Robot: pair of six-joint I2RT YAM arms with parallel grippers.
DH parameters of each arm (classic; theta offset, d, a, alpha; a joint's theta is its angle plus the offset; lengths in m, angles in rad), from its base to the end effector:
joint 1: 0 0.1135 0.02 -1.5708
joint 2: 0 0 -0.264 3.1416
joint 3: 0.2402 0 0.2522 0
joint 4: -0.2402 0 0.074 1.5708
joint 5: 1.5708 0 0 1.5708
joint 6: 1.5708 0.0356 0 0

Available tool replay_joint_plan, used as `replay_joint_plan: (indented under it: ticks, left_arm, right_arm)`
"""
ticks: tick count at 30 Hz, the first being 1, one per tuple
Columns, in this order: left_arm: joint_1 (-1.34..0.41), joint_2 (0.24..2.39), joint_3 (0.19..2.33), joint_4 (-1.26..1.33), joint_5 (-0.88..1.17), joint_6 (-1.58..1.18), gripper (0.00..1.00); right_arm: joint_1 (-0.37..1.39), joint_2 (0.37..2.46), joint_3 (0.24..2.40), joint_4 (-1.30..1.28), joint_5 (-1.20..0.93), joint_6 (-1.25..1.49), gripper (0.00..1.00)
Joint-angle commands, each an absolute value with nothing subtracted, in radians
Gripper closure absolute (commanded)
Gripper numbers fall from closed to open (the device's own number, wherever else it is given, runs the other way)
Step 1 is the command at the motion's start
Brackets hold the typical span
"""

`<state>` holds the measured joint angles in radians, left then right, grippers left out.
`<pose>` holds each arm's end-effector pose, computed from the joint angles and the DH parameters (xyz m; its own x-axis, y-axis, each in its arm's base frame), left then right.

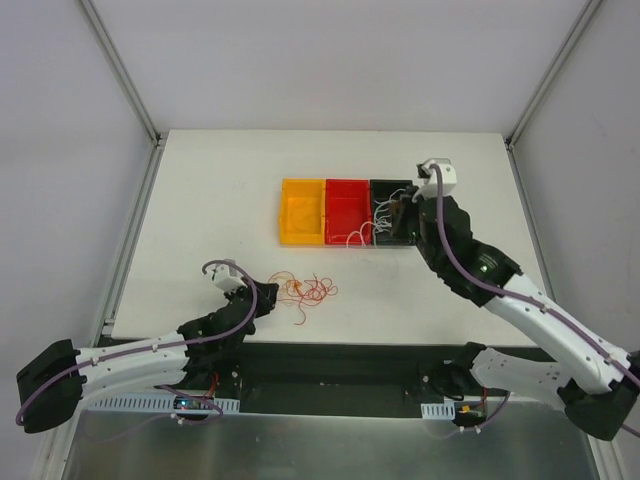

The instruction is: Untangle the cables

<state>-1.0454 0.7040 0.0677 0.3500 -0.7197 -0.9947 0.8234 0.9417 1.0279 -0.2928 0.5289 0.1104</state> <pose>0.0946 -0.1164 0.1586 -0.3568 -0.6419 -0.6787 0.0629 0.7084 -0.7031 0.1532 0.1389 0.3863 -0.1714 -0.0450 -0.9842 -0.2804 0.9599 0.0050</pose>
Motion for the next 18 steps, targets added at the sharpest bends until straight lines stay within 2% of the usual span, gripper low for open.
replay_joint_plan:
  ticks: [1,9,18]
  left_arm:
    - [-1.035,0.669,0.015,0.382,-0.776,-1.069,0.83]
    - [-1.035,0.768,0.063,0.408,-0.756,-1.028,0.83]
    - [-1.035,0.775,0.052,0.452,-0.742,-1.006,0.75]
  right_arm:
    - [0.822,1.080,1.164,-0.109,0.453,0.086,0.99]
    - [0.799,1.310,1.348,-0.032,0.474,0.026,0.99]
    - [0.632,1.370,1.388,-0.058,0.454,0.034,0.99]
